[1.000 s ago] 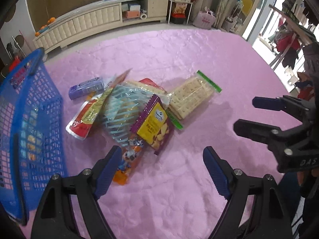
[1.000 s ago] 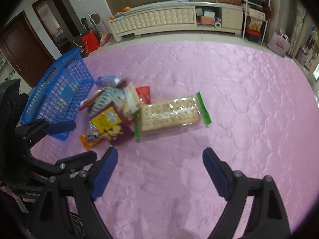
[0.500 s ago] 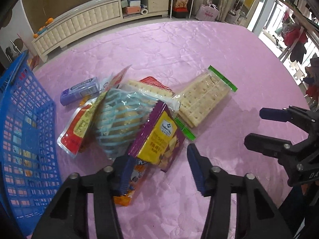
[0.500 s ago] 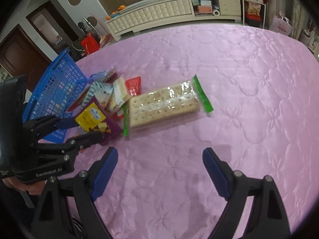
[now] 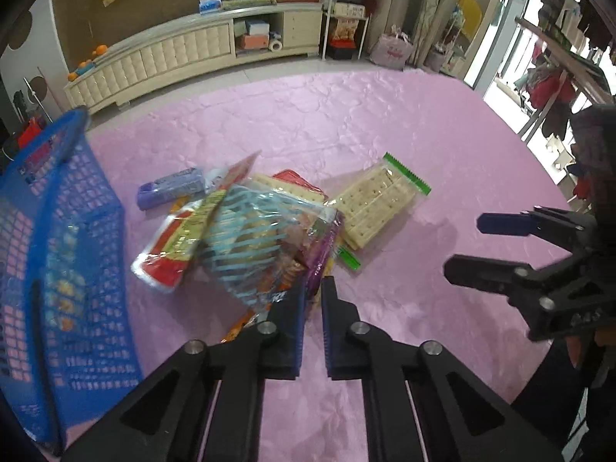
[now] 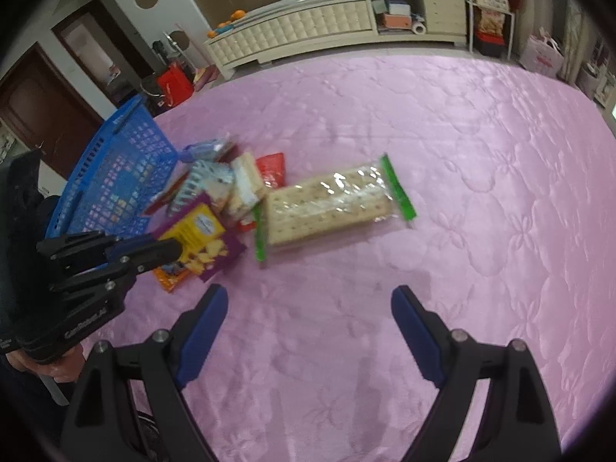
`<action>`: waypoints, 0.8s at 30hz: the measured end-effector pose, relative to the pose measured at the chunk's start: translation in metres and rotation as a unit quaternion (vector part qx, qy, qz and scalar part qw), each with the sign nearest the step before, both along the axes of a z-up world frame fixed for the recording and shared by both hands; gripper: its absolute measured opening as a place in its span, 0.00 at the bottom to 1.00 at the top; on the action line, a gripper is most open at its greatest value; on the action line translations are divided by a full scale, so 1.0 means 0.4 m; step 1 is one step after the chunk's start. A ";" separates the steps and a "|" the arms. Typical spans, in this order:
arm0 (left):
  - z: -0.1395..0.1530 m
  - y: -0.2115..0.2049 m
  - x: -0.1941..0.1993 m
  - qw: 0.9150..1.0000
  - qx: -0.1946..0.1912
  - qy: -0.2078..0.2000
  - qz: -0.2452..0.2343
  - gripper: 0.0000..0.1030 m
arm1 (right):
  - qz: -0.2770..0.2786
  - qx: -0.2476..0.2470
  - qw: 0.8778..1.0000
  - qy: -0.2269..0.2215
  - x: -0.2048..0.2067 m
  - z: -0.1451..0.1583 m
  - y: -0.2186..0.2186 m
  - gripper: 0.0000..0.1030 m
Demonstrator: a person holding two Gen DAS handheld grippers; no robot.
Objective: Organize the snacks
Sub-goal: 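Grasp another blue striped bag with the right tool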
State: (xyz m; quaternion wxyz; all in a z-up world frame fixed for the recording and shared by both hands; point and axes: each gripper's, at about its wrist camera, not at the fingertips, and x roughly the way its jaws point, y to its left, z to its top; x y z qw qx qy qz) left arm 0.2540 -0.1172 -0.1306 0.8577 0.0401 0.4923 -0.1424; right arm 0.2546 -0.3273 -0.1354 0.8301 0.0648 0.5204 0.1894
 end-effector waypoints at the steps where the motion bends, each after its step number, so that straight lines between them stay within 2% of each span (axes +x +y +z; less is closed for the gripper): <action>1: 0.018 0.015 -0.017 1.000 0.004 -0.006 0.002 0.03 | 0.006 -0.001 1.000 -0.002 0.002 0.007 0.011 0.87; 8: 0.031 0.061 -0.051 1.000 0.004 -0.016 0.008 0.01 | 0.025 0.001 1.000 -0.002 0.030 0.025 0.077 0.87; 12: 0.028 0.100 -0.059 1.000 -0.004 -0.015 0.027 0.01 | 0.045 -0.009 0.999 -0.014 0.034 0.046 0.117 0.87; 15: 0.027 0.123 -0.074 0.999 -0.020 -0.011 0.043 0.01 | 0.077 -0.035 0.996 -0.021 0.052 0.055 0.168 0.87; 20: 0.020 0.141 -0.126 0.998 -0.020 -0.023 0.061 0.01 | 0.122 -0.064 0.990 -0.030 0.087 0.058 0.252 0.87; 24: 0.001 0.168 -0.150 0.996 -0.037 -0.015 0.081 0.01 | 0.159 -0.095 0.982 -0.037 0.112 0.046 0.326 0.87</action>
